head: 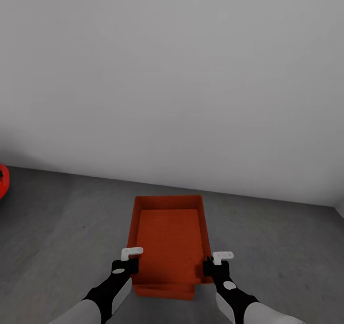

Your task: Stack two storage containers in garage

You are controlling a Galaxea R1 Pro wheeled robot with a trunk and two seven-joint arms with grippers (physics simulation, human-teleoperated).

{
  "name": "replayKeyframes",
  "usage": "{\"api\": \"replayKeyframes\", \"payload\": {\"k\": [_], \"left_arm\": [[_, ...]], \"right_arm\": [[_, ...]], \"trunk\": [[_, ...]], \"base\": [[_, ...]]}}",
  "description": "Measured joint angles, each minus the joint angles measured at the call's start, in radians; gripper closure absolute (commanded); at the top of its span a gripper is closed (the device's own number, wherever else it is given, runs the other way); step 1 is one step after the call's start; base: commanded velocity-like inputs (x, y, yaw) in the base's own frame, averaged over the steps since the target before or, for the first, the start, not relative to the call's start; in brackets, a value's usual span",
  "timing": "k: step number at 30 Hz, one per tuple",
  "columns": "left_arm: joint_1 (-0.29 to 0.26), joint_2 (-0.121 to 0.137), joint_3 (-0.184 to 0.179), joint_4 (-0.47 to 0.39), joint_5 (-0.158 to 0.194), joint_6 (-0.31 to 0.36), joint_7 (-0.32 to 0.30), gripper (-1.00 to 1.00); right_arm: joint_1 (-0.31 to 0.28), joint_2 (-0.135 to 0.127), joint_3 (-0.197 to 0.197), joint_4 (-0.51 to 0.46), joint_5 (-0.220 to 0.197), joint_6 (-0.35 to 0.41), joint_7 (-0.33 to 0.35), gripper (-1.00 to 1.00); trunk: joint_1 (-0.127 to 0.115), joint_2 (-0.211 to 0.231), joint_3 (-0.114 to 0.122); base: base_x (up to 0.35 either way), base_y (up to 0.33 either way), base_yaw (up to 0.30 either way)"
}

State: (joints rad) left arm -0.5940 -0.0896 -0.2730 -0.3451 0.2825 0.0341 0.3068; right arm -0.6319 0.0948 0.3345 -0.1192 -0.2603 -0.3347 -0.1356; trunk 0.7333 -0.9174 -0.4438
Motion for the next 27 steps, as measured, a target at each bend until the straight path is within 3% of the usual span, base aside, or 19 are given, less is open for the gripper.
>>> {"api": "replayKeyframes", "payload": {"k": [7, 20, 27], "left_arm": [[-0.001, 0.001, -0.001, 0.0, 0.001, 0.0, 0.0, 1.0], [-0.001, 0.001, -0.001, 0.0, 0.001, 0.0, -0.001, 1.0], [-0.001, 0.0, 0.001, 0.001, 0.0, 0.0, -0.001, 1.0]], "right_arm": [[0.0, 0.0, 0.0, -0.001, 0.0, 0.0, -0.001, 1.0], [0.0, 0.001, 0.001, -0.002, 0.001, 0.0, -0.003, 1.0], [0.0, 0.001, 0.0, -0.001, 0.002, 0.001, -0.002, 1.0]], "trunk": [[0.0, 0.0, 0.0], [0.0, 0.0, 0.0], [0.0, 0.0, 0.0]], "base": [[0.161, 0.0, -0.04], [0.011, 0.0, -0.247], [0.03, 0.013, -0.056]]}}
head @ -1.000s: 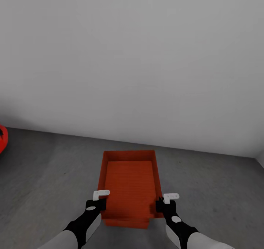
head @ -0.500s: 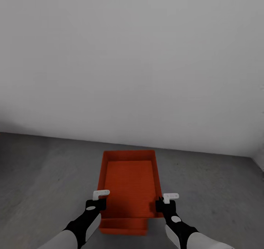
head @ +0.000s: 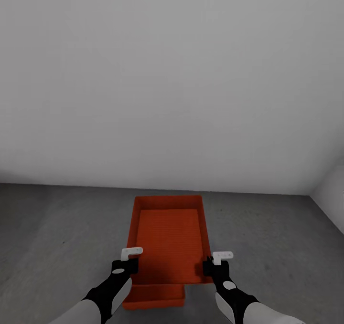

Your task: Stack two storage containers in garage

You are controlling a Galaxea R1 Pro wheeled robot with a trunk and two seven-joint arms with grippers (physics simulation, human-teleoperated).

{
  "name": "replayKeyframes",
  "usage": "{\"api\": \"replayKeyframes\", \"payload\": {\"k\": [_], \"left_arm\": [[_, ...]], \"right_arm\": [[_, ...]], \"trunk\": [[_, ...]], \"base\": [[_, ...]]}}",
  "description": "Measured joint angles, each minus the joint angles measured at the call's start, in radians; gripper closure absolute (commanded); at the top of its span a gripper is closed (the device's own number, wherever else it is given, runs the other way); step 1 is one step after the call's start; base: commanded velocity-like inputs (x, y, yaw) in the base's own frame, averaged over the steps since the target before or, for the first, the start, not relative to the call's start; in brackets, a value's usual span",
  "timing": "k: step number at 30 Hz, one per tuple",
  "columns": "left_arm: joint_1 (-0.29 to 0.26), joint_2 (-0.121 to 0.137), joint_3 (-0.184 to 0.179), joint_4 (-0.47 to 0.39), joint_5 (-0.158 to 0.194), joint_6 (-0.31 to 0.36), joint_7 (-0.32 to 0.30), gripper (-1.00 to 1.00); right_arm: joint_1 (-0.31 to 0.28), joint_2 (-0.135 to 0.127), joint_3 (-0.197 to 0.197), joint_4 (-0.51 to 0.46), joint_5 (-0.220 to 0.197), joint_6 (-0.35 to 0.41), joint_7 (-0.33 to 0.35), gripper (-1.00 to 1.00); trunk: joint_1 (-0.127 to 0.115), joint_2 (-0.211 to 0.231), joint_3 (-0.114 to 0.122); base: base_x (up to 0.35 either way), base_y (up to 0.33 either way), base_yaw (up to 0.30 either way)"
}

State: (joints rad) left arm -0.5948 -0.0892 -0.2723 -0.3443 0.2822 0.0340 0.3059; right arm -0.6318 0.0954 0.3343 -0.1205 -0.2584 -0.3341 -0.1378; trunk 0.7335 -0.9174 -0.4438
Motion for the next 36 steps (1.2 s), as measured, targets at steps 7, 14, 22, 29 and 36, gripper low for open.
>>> {"api": "replayKeyframes", "payload": {"k": [7, 14, 22, 29, 36], "left_arm": [[0.0, 0.0, -0.001, 0.0, 0.001, 0.001, 0.001, 1.0], [0.001, 0.001, -0.004, 0.0, 0.004, 0.001, 0.001, 1.0], [0.0, 0.0, -0.002, 0.0, 0.002, 0.0, 0.001, 1.0], [0.001, 0.0, -0.001, 0.0, 0.002, 0.0, 0.001, 1.0], [0.001, 0.0, -0.001, 0.0, 0.001, 0.0, 0.001, 1.0]], "right_arm": [[0.0, 0.0, -0.001, 0.001, 0.001, 0.001, 0.001, 1.0], [0.0, 0.001, 0.0, 0.002, 0.0, 0.0, 0.0, 1.0], [0.0, 0.0, 0.0, 0.0, 0.0, 0.0, 0.0, 1.0], [0.0, 0.0, 0.001, 0.001, 0.0, 0.001, 0.0, 1.0], [0.0, 0.0, 0.001, 0.0, 0.0, 0.001, 0.0, 1.0]], "trunk": [[0.0, 0.0, 0.0], [0.0, 0.0, 0.0], [0.0, 0.0, 0.0], [0.0, 0.0, 0.0], [0.0, 0.0, 0.0]], "base": [[0.055, 0.157, -0.003], [0.004, 0.179, 0.0], [0.0, 0.015, 0.0], [0.0, 0.0, 0.0], [0.0, 0.0, 0.0]]}}
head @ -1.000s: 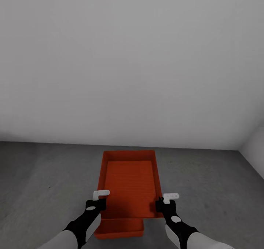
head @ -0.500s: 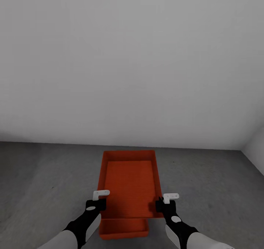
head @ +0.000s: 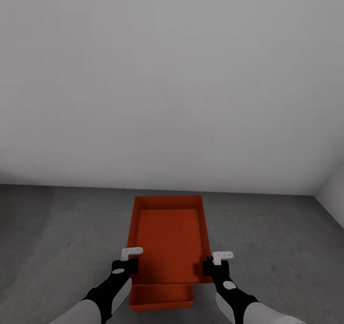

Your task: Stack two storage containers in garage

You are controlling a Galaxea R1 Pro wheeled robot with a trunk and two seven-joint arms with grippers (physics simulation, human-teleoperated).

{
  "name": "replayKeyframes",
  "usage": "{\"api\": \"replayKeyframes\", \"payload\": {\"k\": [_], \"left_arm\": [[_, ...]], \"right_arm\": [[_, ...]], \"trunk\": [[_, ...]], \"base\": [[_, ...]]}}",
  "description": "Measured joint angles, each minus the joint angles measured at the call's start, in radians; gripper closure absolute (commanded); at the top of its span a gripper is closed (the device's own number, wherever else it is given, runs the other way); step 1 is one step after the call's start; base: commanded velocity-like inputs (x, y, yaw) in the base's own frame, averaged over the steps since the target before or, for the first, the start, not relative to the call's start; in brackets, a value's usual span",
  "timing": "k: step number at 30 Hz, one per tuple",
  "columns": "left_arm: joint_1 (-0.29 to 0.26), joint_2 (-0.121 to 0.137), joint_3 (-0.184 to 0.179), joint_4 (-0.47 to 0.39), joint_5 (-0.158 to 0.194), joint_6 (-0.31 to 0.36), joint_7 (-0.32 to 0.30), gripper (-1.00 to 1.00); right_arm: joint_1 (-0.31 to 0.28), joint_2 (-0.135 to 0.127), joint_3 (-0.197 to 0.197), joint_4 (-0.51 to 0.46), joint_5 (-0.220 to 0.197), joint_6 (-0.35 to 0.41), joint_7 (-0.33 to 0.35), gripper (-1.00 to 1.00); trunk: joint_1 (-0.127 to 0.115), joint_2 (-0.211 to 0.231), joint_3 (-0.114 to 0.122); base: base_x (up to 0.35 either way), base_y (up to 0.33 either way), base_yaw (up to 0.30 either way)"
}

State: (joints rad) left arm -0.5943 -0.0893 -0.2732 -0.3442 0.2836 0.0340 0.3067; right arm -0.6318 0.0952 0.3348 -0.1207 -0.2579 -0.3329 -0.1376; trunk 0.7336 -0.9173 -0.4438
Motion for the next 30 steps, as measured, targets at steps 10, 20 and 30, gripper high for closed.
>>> {"api": "replayKeyframes", "payload": {"k": [10, 20, 30], "left_arm": [[0.0, 0.0, -0.001, -0.002, 0.0, 0.0, 0.0, 1.0], [0.0, 0.0, -0.001, -0.001, 0.0, 0.001, 0.001, 1.0], [0.0, 0.0, -0.003, -0.001, 0.002, 0.0, 0.001, 1.0]], "right_arm": [[0.0, 0.0, 0.0, -0.001, 0.0, -0.001, 0.0, 1.0], [0.0, 0.0, -0.001, 0.001, 0.001, 0.0, 0.001, 1.0], [0.0, 0.0, 0.0, 0.0, 0.0, -0.001, 0.0, 1.0]], "trunk": [[0.0, 0.0, 0.0], [0.0, 0.0, 0.0], [0.0, 0.0, 0.0]], "base": [[0.0, 0.0, 0.0], [-0.018, 0.026, 0.0], [-0.048, 0.06, 0.0]]}}
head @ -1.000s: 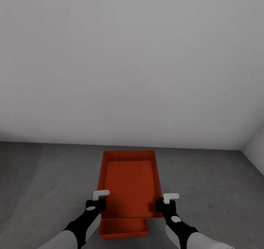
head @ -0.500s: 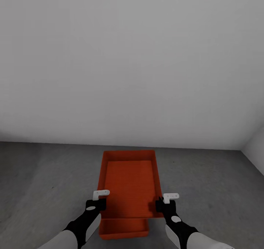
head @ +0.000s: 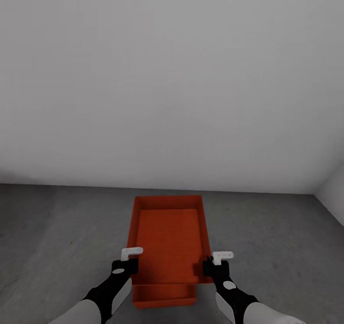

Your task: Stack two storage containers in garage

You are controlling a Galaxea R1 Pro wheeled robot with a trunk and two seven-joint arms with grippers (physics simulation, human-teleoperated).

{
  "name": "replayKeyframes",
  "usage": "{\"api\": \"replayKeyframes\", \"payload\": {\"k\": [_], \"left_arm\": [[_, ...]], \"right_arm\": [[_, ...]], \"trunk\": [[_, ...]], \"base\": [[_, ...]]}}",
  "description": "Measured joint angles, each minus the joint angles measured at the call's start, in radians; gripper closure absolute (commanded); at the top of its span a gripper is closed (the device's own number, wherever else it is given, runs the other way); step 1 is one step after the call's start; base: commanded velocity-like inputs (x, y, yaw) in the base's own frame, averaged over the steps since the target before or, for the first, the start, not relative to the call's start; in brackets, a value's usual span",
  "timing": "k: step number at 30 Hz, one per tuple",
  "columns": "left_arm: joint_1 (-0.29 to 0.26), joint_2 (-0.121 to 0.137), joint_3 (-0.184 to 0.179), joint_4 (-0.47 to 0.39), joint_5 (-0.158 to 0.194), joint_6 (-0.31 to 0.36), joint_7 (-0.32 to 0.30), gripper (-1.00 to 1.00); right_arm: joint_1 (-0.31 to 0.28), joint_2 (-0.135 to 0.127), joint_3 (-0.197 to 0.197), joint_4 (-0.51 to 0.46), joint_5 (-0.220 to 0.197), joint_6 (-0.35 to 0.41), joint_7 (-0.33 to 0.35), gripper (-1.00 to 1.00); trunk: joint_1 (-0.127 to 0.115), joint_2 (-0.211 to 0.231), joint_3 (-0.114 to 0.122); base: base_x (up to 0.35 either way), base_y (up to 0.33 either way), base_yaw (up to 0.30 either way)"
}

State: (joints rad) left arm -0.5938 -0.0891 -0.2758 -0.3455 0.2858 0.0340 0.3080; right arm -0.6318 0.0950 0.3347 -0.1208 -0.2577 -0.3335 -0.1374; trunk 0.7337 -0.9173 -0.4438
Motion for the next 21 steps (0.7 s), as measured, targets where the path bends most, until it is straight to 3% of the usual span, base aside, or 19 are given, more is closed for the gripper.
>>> {"api": "replayKeyframes", "payload": {"k": [21], "left_arm": [[0.0, 0.0, -0.001, 0.0, 0.0, 0.0, 0.0, 1.0]], "right_arm": [[0.0, 0.0, 0.0, -0.001, 0.0, 0.0, 0.0, 1.0]], "trunk": [[0.0, 0.0, 0.0]], "base": [[-0.027, 0.084, 0.003]]}}
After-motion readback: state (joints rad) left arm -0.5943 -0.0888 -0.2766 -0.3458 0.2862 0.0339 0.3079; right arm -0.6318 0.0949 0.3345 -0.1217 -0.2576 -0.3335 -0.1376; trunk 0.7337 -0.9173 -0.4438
